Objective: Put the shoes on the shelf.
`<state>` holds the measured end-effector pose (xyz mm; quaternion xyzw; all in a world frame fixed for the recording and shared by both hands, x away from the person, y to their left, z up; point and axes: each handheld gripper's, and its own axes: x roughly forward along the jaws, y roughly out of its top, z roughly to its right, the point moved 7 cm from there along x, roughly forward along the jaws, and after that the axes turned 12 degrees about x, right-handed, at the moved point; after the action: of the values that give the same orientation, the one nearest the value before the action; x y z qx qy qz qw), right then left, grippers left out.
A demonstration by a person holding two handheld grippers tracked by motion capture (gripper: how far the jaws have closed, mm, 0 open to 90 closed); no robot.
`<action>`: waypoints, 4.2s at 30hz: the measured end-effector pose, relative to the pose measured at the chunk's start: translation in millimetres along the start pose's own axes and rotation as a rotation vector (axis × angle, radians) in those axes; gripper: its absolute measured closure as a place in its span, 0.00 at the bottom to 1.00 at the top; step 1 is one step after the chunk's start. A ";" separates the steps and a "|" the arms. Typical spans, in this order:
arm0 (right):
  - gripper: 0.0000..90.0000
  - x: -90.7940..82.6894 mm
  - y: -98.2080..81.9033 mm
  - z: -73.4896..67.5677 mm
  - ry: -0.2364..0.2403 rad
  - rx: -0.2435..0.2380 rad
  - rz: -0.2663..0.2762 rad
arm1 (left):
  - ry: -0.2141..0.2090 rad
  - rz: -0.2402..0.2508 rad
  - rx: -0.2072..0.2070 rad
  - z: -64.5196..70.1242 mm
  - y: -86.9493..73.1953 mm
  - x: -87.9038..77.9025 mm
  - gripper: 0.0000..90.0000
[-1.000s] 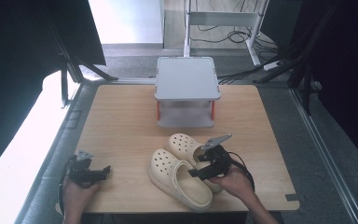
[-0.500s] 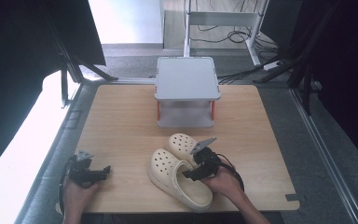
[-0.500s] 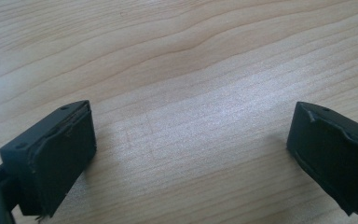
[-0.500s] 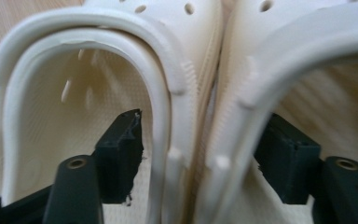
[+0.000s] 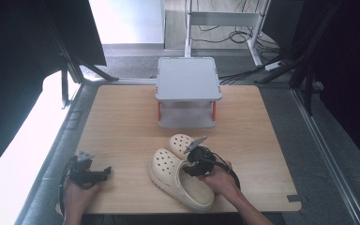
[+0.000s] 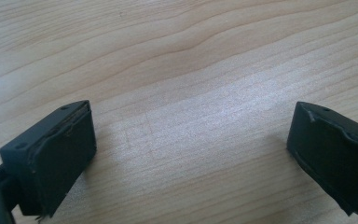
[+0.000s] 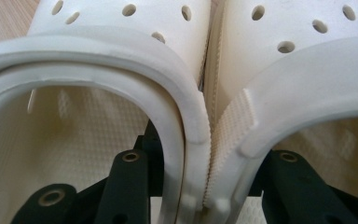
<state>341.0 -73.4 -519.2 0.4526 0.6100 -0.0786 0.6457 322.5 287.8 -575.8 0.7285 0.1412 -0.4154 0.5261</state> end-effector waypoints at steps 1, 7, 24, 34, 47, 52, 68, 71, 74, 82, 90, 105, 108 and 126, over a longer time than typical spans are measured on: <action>0.73 -0.6 -0.1 1.0 0.002 0.005 -0.003 | 0.000 0.000 0.000 0.0 0.0 0.0 0.01; 0.73 -6.9 -1.7 6.0 0.030 0.020 -0.012 | 0.000 0.000 0.000 0.0 0.0 0.0 0.01; 0.73 -46.5 4.3 8.8 0.056 0.047 0.015 | 0.000 0.002 -0.001 0.0 0.1 0.1 0.01; 0.73 -76.1 14.1 16.5 0.024 0.062 0.043 | 0.000 0.002 0.000 -0.1 0.1 0.1 0.01; 0.73 -117.0 35.7 23.7 -0.035 0.085 0.079 | -0.001 0.001 0.000 0.1 0.1 0.1 0.01; 0.73 -133.3 46.1 25.0 -0.030 0.093 0.084 | 0.000 0.002 0.003 -0.3 0.1 0.1 0.01; 0.73 -169.3 109.7 46.6 -0.108 0.183 0.138 | -0.001 0.002 -0.001 0.0 0.3 0.1 0.01; 0.73 -169.9 123.8 52.7 -0.121 0.213 0.141 | -0.001 0.002 -0.001 0.0 0.3 0.1 0.01; 0.73 -168.4 137.9 59.8 -0.127 0.237 0.147 | -0.005 0.000 -0.001 0.1 0.3 -0.2 0.01; 0.73 -153.3 178.2 85.3 -0.180 0.323 0.153 | -0.005 0.000 0.001 -0.2 0.3 -0.2 0.01; 0.73 -139.4 208.1 98.7 -0.230 0.391 0.151 | -0.009 -0.001 0.006 -0.1 0.4 -0.2 0.01; 0.73 -116.6 250.7 124.5 -0.304 0.542 0.191 | -0.009 0.000 0.006 0.2 0.7 0.3 0.01; 0.73 -108.8 259.1 132.3 -0.311 0.586 0.203 | -0.012 -0.001 0.007 0.2 0.8 0.2 0.01; 0.73 -71.4 288.1 163.4 -0.342 0.724 0.251 | -0.011 0.003 0.011 0.3 1.4 0.9 0.01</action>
<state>629.0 -50.3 -342.3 0.7015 0.3672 -0.2824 0.5416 323.8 286.8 -575.6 0.7293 0.1348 -0.4193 0.5235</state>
